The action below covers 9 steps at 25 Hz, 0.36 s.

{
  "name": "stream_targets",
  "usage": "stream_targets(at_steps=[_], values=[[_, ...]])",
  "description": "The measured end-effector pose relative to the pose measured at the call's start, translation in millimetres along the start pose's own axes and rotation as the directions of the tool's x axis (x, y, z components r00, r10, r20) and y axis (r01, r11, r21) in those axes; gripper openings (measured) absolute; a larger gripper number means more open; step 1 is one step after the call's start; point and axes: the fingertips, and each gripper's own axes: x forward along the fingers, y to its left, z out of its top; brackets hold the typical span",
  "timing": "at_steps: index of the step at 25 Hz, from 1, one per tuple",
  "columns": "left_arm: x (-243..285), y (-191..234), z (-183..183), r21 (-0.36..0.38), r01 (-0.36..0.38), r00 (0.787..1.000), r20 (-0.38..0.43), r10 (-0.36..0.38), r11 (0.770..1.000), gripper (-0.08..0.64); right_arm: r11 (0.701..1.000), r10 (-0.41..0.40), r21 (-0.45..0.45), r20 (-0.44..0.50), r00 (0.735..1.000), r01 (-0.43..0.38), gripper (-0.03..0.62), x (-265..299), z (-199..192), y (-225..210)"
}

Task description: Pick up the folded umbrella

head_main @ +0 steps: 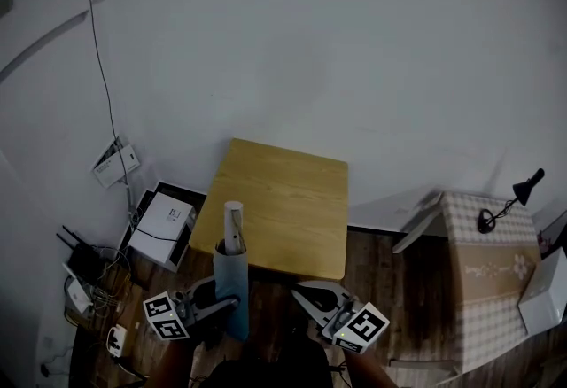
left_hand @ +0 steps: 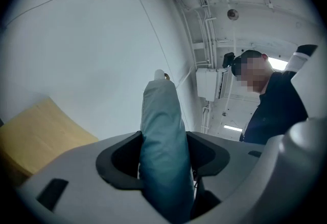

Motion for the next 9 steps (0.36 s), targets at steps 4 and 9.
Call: stream_targets(at_steps=[4, 9], values=[[-30, 2, -12, -0.061, -0.006, 1.000, -0.016, 0.005, 0.998, 0.272, 0.999, -0.030, -0.013, -0.064, 0.998, 0.030, 0.021, 9, -14, 14], [-39, 33, -8, -0.095, -0.002, 1.000, 0.020, 0.004, 0.995, 0.272, 0.998, 0.006, -0.069, -0.019, 1.000, -0.007, 0.021, 29, -4, 19]])
